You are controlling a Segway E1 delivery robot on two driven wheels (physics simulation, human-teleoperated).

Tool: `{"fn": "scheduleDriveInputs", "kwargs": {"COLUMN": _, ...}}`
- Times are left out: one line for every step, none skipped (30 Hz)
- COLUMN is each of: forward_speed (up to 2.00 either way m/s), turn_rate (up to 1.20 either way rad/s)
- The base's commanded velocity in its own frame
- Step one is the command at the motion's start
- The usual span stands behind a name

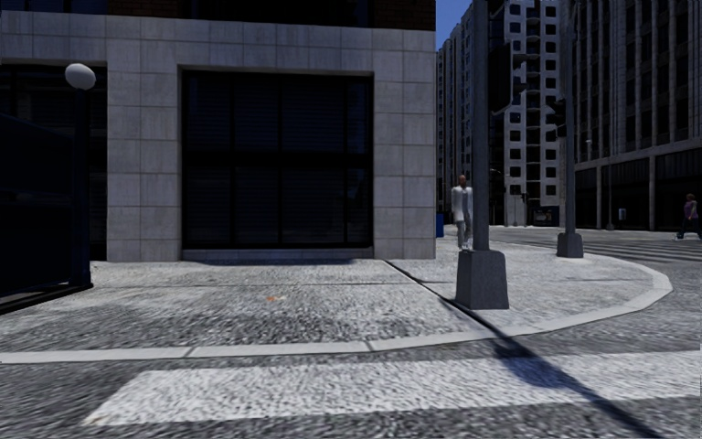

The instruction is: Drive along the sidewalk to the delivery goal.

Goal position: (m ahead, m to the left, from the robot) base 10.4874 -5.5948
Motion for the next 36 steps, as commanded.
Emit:
{"fn": "scheduleDriveInputs", "kwargs": {"forward_speed": 1.75, "turn_rate": 0.00}}
{"fn": "scheduleDriveInputs", "kwargs": {"forward_speed": 1.75, "turn_rate": 0.00}}
{"fn": "scheduleDriveInputs", "kwargs": {"forward_speed": 1.75, "turn_rate": 0.00}}
{"fn": "scheduleDriveInputs", "kwargs": {"forward_speed": 1.75, "turn_rate": 0.00}}
{"fn": "scheduleDriveInputs", "kwargs": {"forward_speed": 1.75, "turn_rate": 0.00}}
{"fn": "scheduleDriveInputs", "kwargs": {"forward_speed": 1.75, "turn_rate": 0.00}}
{"fn": "scheduleDriveInputs", "kwargs": {"forward_speed": 1.75, "turn_rate": 0.00}}
{"fn": "scheduleDriveInputs", "kwargs": {"forward_speed": 1.75, "turn_rate": 0.00}}
{"fn": "scheduleDriveInputs", "kwargs": {"forward_speed": 1.75, "turn_rate": 0.00}}
{"fn": "scheduleDriveInputs", "kwargs": {"forward_speed": 1.75, "turn_rate": 0.00}}
{"fn": "scheduleDriveInputs", "kwargs": {"forward_speed": 1.75, "turn_rate": 0.00}}
{"fn": "scheduleDriveInputs", "kwargs": {"forward_speed": 1.75, "turn_rate": 0.00}}
{"fn": "scheduleDriveInputs", "kwargs": {"forward_speed": 1.75, "turn_rate": 0.00}}
{"fn": "scheduleDriveInputs", "kwargs": {"forward_speed": 1.75, "turn_rate": 0.00}}
{"fn": "scheduleDriveInputs", "kwargs": {"forward_speed": 1.75, "turn_rate": 0.00}}
{"fn": "scheduleDriveInputs", "kwargs": {"forward_speed": 1.75, "turn_rate": 0.00}}
{"fn": "scheduleDriveInputs", "kwargs": {"forward_speed": 1.75, "turn_rate": 0.00}}
{"fn": "scheduleDriveInputs", "kwargs": {"forward_speed": 1.75, "turn_rate": 0.00}}
{"fn": "scheduleDriveInputs", "kwargs": {"forward_speed": 1.75, "turn_rate": 0.00}}
{"fn": "scheduleDriveInputs", "kwargs": {"forward_speed": 1.74, "turn_rate": 0.00}}
{"fn": "scheduleDriveInputs", "kwargs": {"forward_speed": 1.72, "turn_rate": 0.00}}
{"fn": "scheduleDriveInputs", "kwargs": {"forward_speed": 1.72, "turn_rate": 0.00}}
{"fn": "scheduleDriveInputs", "kwargs": {"forward_speed": 1.71, "turn_rate": 0.00}}
{"fn": "scheduleDriveInputs", "kwargs": {"forward_speed": 1.71, "turn_rate": 0.00}}
{"fn": "scheduleDriveInputs", "kwargs": {"forward_speed": 1.71, "turn_rate": 0.00}}
{"fn": "scheduleDriveInputs", "kwargs": {"forward_speed": 1.71, "turn_rate": 0.00}}
{"fn": "scheduleDriveInputs", "kwargs": {"forward_speed": 1.70, "turn_rate": 0.00}}
{"fn": "scheduleDriveInputs", "kwargs": {"forward_speed": 1.70, "turn_rate": 0.00}}
{"fn": "scheduleDriveInputs", "kwargs": {"forward_speed": 1.70, "turn_rate": 0.00}}
{"fn": "scheduleDriveInputs", "kwargs": {"forward_speed": 1.70, "turn_rate": 0.00}}
{"fn": "scheduleDriveInputs", "kwargs": {"forward_speed": 1.70, "turn_rate": 0.00}}
{"fn": "scheduleDriveInputs", "kwargs": {"forward_speed": 1.69, "turn_rate": 0.00}}
{"fn": "scheduleDriveInputs", "kwargs": {"forward_speed": 1.69, "turn_rate": 0.00}}
{"fn": "scheduleDriveInputs", "kwargs": {"forward_speed": 1.69, "turn_rate": 0.00}}
{"fn": "scheduleDriveInputs", "kwargs": {"forward_speed": 1.66, "turn_rate": 0.00}}
{"fn": "scheduleDriveInputs", "kwargs": {"forward_speed": 1.66, "turn_rate": 0.00}}
